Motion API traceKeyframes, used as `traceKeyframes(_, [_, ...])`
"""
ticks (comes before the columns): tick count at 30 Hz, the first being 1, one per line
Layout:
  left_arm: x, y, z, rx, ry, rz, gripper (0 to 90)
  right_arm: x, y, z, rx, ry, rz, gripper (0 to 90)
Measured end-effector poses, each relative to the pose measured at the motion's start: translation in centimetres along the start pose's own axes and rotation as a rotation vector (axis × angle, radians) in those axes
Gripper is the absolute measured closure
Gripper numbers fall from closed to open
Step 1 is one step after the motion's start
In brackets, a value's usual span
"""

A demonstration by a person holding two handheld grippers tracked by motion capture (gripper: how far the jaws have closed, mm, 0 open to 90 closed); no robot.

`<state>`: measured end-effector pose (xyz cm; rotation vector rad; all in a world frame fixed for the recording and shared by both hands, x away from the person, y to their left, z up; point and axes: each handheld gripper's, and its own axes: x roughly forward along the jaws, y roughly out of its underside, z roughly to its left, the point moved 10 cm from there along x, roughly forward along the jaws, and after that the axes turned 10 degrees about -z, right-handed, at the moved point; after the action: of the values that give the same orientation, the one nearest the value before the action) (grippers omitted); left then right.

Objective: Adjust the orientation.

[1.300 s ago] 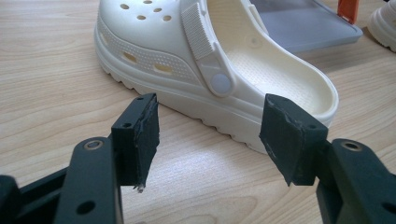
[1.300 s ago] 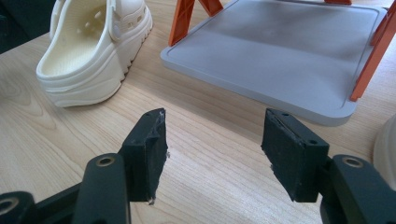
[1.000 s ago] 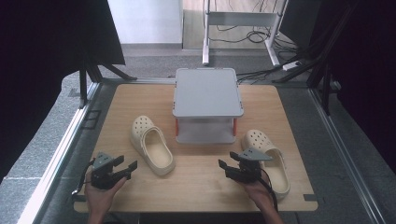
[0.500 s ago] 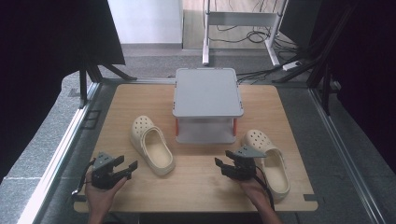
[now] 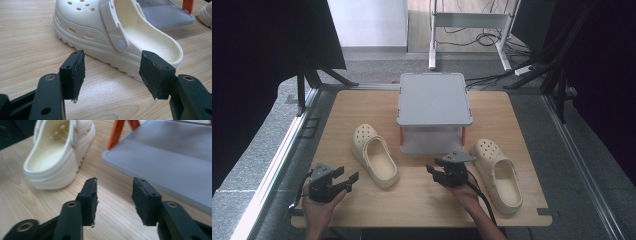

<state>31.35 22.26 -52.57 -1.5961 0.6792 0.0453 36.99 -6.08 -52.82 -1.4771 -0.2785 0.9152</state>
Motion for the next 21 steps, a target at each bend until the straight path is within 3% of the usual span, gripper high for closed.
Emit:
traceKeyframes(5, [-0.1, -0.1, 0.1, -0.002, 0.000, -0.003, 37.9, 1.5, -1.1, 1.4, -0.003, -0.046, 0.029, 58.0])
traceKeyframes(6, [-0.1, -0.1, 0.1, -0.004, 0.000, -0.003, 37.9, 2.1, -1.7, 2.0, -0.024, -0.048, 0.065, 57.6])
traceKeyframes(9, [-0.1, -0.1, 0.1, -0.003, 0.002, -0.003, 37.9, 2.6, -2.1, 2.5, -0.041, -0.059, 0.098, 56.3])
traceKeyframes(10, [-0.1, -0.1, 0.1, -0.004, 0.003, -0.003, 37.9, 3.2, -2.6, 3.2, -0.066, -0.069, 0.145, 55.7])
traceKeyframes(11, [-0.1, -0.1, 0.1, -0.004, 0.004, -0.003, 37.9, 3.2, -2.6, 3.2, -0.066, -0.069, 0.145, 55.7])
traceKeyframes(12, [-0.1, -0.1, 0.1, -0.004, 0.006, -0.002, 37.9, 3.9, -3.0, 3.9, -0.097, -0.077, 0.185, 55.1])
traceKeyframes(14, [-0.1, -0.1, 0.1, -0.004, 0.006, -0.001, 37.9, 4.1, -3.2, 4.1, -0.105, -0.081, 0.198, 55.0])
traceKeyframes(15, [-0.1, -0.1, 0.0, -0.005, 0.006, -0.001, 37.9, 5.0, -3.6, 4.7, -0.114, -0.100, 0.238, 54.0])
traceKeyframes(18, [-0.2, -0.1, 0.0, -0.008, 0.011, -0.006, 37.8, 5.7, -3.9, 5.1, -0.130, -0.105, 0.266, 53.4])
traceKeyframes(19, [-0.2, -0.1, 0.1, -0.006, 0.010, -0.005, 37.9, 6.5, -4.2, 5.6, -0.143, -0.113, 0.304, 52.5])
traceKeyframes(21, [-0.2, -0.1, 0.1, -0.004, 0.011, -0.004, 37.8, 6.8, -4.3, 5.8, -0.149, -0.116, 0.313, 52.3])
